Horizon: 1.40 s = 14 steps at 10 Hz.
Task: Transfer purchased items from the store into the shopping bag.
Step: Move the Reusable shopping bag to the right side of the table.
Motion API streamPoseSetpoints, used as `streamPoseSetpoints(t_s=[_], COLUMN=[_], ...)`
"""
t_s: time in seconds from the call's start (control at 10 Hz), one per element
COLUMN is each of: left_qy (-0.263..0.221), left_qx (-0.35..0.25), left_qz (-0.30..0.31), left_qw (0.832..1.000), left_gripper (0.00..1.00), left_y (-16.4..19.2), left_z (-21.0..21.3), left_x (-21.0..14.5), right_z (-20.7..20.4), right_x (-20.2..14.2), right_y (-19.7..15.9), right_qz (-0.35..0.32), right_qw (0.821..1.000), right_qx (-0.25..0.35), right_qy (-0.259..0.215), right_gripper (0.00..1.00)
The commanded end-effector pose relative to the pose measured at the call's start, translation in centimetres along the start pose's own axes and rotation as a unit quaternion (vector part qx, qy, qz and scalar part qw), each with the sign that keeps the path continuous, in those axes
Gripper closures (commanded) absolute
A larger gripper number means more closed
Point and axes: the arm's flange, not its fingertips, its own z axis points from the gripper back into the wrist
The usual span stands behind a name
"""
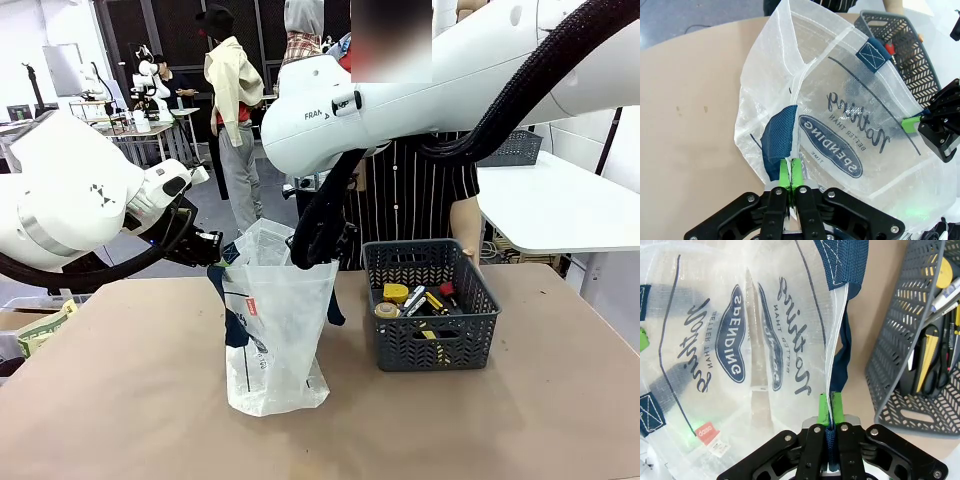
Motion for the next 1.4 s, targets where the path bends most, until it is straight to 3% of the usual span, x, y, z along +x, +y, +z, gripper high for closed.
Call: streamPoseSetpoints(t_s=[0.0,1.3], left_qy=[-0.003,-0.003], left_qx=[-0.006,-0.006], left_qz=[0.007,0.007], left_qw=[1.0,1.0], left_gripper=[1.0,1.0], left_y=[0.22,0.22], left_z=[0.02,0.02], left_x=[0.03,0.03], right_z=[0.0,0.0], right_x=[-0.24,-0.24], right_y=[-0.26,-0.26], right_qz=[0.001,0.001], right_qw=[1.0,1.0], right_qx=[-0.001,-0.001], right_qy=[0.001,0.001], right_gripper=[1.0,1.0])
